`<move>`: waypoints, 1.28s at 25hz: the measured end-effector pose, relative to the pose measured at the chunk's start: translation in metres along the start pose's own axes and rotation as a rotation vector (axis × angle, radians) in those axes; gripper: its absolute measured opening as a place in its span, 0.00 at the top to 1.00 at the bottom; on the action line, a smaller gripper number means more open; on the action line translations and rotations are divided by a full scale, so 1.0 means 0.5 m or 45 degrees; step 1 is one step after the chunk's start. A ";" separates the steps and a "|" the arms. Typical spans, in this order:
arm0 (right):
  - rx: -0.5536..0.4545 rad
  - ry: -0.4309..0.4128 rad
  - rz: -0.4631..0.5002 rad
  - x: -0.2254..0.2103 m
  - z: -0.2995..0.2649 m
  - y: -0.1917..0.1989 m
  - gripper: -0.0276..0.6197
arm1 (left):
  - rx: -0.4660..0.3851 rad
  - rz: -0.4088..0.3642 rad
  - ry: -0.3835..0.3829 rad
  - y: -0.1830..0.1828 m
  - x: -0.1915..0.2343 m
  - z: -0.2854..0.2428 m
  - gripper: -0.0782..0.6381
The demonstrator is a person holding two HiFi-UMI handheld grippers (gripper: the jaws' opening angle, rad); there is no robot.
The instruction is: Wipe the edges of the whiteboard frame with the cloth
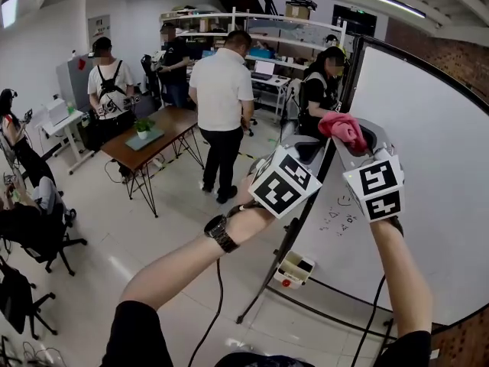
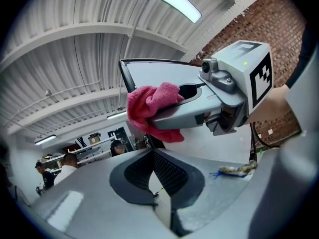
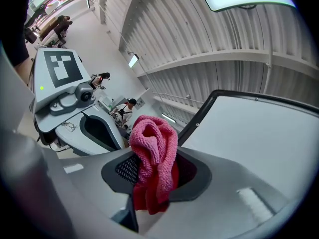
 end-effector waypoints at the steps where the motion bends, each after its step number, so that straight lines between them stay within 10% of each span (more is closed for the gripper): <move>1: 0.008 -0.006 0.001 0.011 -0.001 0.012 0.75 | 0.015 0.007 0.010 0.015 -0.008 -0.001 0.89; 11: 0.130 -0.112 0.033 0.096 -0.025 0.115 0.75 | 0.119 0.129 0.073 0.139 -0.035 -0.012 0.89; 32: 0.315 -0.283 -0.591 0.352 -0.069 0.475 0.75 | 0.392 0.320 0.317 0.426 -0.207 -0.023 0.89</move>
Point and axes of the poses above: the fingertips, and each gripper's own axes: z backward along the fingers, x to its left, y out of its underside, the point moved 3 cm from there along z, backward along the fingers, and after that the axes turned 11 degrees about -y, right-handed, at the moved point
